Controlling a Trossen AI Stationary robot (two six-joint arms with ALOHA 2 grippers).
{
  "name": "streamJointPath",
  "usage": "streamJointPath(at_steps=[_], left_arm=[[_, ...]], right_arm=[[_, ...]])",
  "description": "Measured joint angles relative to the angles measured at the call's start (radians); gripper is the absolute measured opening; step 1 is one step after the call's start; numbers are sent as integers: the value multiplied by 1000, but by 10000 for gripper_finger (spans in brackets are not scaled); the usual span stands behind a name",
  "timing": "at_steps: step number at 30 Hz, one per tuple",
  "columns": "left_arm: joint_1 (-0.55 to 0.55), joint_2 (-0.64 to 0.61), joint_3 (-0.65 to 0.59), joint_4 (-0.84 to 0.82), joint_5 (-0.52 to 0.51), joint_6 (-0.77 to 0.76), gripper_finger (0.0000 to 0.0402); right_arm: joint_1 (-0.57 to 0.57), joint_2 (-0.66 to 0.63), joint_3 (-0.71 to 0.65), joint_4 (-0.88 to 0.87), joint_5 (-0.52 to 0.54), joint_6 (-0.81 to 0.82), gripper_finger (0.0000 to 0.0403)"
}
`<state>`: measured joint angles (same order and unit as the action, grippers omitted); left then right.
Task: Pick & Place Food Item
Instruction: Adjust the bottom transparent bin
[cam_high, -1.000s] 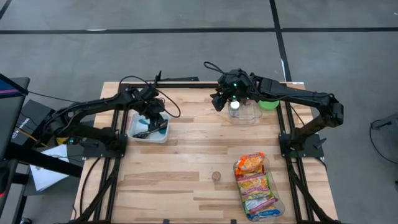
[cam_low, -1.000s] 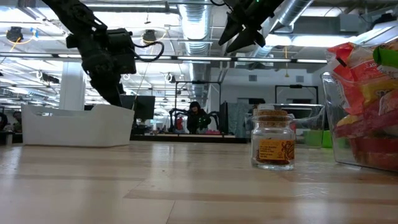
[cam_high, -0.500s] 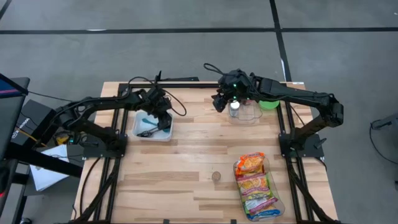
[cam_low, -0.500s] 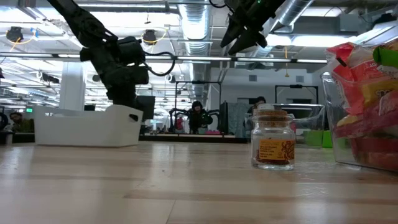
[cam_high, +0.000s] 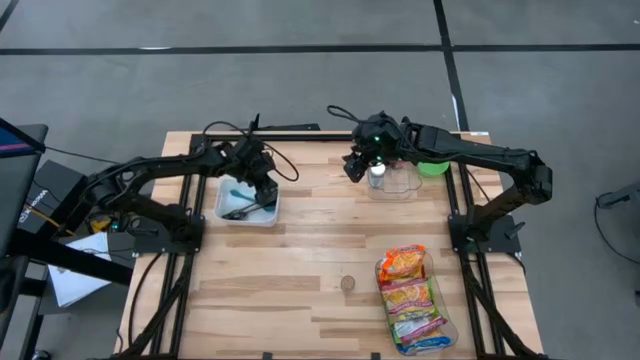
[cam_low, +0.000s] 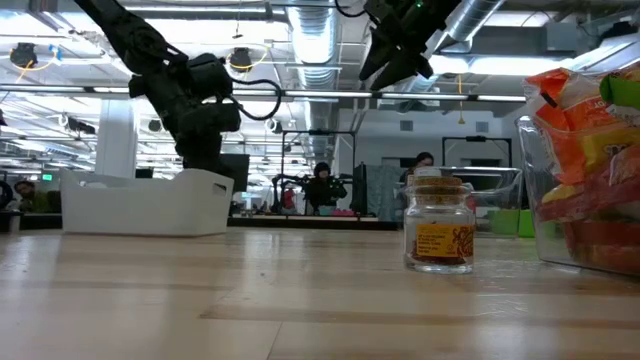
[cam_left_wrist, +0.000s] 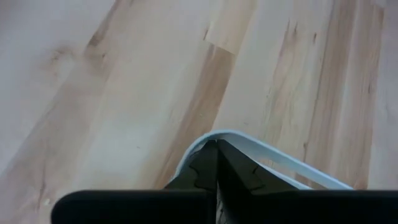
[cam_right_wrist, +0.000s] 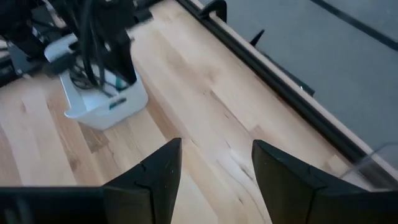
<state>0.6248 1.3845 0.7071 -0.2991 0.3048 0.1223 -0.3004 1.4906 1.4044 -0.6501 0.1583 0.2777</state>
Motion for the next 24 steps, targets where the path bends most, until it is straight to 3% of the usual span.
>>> streamJointPath(at_steps=[9, 12, 15, 18, 24], left_arm=[[5, -222, 0, -85, 22, -8, 1], [1, -326, 0, -75, 95, -78, 1], [-31, -395, 0, -10, 241, -143, 1], [-120, -400, 2, 109, 313, -236, 0], [-278, -308, 2, 281, 269, -321, 0]], right_arm=[[20, -42, -1, -208, -2, 80, 189], [44, -73, -1, -270, -9, 122, 189], [64, -102, -1, -307, -19, 174, 189], [78, -134, -1, -309, -19, 221, 189], [132, -167, 0, -367, -58, 288, 186]])
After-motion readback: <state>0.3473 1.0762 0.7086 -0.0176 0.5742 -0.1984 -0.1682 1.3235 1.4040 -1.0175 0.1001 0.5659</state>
